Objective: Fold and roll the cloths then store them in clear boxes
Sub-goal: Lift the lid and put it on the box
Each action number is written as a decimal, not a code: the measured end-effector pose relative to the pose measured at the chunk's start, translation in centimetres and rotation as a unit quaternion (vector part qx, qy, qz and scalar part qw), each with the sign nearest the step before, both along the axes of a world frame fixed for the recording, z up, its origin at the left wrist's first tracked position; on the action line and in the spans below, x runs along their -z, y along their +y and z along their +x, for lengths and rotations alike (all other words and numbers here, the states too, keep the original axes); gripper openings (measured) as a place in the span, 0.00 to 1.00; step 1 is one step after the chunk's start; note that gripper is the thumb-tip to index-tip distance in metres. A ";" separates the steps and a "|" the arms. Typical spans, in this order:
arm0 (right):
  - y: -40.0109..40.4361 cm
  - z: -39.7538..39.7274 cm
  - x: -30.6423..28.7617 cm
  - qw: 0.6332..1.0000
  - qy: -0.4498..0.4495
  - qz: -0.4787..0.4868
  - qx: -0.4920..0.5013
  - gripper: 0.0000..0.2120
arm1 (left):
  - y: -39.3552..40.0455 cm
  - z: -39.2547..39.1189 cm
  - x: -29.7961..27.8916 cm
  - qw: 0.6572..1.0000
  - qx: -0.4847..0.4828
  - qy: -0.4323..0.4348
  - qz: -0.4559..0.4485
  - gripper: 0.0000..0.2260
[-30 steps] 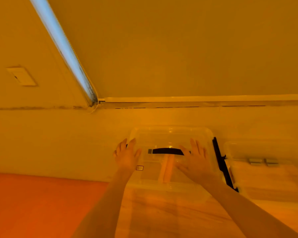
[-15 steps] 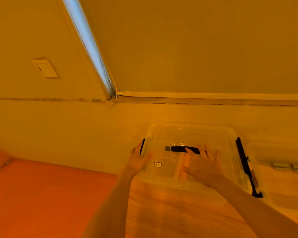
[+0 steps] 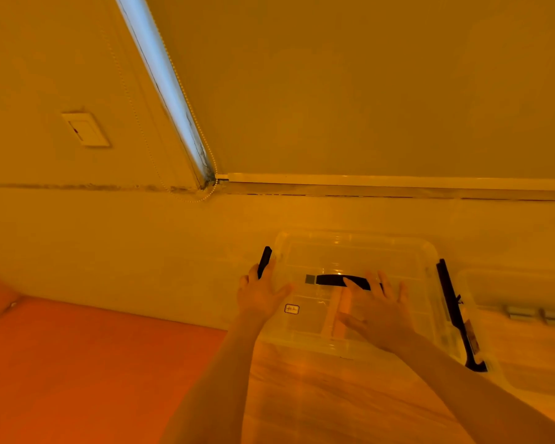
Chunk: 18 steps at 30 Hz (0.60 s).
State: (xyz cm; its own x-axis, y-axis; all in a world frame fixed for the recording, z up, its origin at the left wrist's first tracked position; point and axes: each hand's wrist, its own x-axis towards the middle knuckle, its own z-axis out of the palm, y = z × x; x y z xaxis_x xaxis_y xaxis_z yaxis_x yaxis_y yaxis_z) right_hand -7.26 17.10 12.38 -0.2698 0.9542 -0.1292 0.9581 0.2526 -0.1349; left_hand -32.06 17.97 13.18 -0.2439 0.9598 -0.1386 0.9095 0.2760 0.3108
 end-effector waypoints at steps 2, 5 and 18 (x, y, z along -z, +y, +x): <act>0.1 0.0 0.0 1.000 0.003 0.000 0.001 0.46 | 0.6 0.5 -0.2 1.000 0.001 -0.013 -0.006 0.36; 0.1 -0.1 0.3 1.000 0.005 -0.001 0.001 0.47 | 1.7 1.1 -0.4 0.999 -0.013 -0.044 -0.023 0.39; 0.2 -0.3 0.3 1.000 0.011 -0.021 0.006 0.50 | 1.2 2.6 0.4 0.991 -0.007 0.126 -0.033 0.42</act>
State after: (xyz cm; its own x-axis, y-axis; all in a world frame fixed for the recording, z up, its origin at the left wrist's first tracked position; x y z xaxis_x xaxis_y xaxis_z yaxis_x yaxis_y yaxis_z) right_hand -7.58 17.32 12.10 -0.2608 0.9516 -0.1624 0.9579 0.2341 -0.1664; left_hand -29.47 19.14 12.79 -0.2926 0.9468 -0.1339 0.9518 0.3018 0.0544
